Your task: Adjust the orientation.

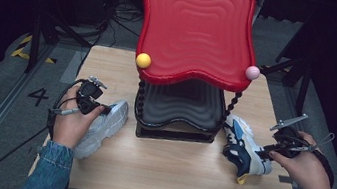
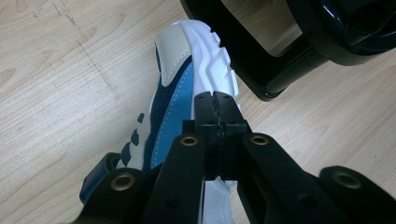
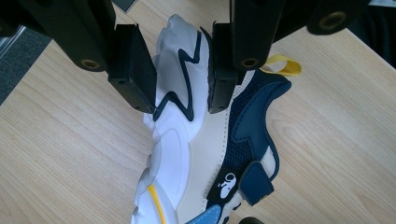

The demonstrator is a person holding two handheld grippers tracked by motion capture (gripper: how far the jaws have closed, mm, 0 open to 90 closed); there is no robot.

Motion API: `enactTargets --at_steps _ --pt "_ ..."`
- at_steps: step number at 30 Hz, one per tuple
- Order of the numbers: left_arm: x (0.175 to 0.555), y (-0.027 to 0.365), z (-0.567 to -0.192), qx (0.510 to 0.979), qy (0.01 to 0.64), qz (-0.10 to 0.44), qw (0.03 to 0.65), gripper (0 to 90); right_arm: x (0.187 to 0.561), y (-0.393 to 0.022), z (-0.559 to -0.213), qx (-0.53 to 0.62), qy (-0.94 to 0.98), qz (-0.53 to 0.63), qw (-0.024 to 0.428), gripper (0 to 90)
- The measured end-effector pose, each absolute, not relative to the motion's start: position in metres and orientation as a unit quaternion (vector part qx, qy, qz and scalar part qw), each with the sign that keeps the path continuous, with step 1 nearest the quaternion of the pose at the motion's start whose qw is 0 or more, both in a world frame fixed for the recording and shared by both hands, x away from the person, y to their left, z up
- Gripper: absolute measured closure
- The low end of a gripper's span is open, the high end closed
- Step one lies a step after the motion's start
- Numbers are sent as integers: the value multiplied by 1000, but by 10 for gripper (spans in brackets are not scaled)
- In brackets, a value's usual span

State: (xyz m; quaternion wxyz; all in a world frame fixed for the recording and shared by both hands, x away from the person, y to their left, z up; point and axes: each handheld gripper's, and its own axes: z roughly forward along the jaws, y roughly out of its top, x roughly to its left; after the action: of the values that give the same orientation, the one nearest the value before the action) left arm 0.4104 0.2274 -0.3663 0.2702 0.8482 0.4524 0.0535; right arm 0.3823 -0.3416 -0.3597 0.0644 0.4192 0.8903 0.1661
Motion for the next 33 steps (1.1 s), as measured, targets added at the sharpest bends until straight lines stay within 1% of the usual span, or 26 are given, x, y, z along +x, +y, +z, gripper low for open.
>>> enactTargets --at_steps 9,15,20,24,27,33 --pt "405 217 -364 854 444 54 266 897 382 -340 -359 418 891 166 63 638" --pt "399 205 -363 862 432 44 263 892 380 -341 -357 417 891 170 66 636" --pt "392 190 -363 873 419 37 247 878 379 -344 -354 416 890 175 68 635" --pt "389 181 -364 878 413 37 240 880 379 -344 -354 416 890 176 70 634" --pt "387 172 -367 884 402 26 236 896 381 -342 -353 414 890 177 68 633" --pt "381 164 -366 886 406 50 217 885 383 -338 -354 406 894 177 67 630"
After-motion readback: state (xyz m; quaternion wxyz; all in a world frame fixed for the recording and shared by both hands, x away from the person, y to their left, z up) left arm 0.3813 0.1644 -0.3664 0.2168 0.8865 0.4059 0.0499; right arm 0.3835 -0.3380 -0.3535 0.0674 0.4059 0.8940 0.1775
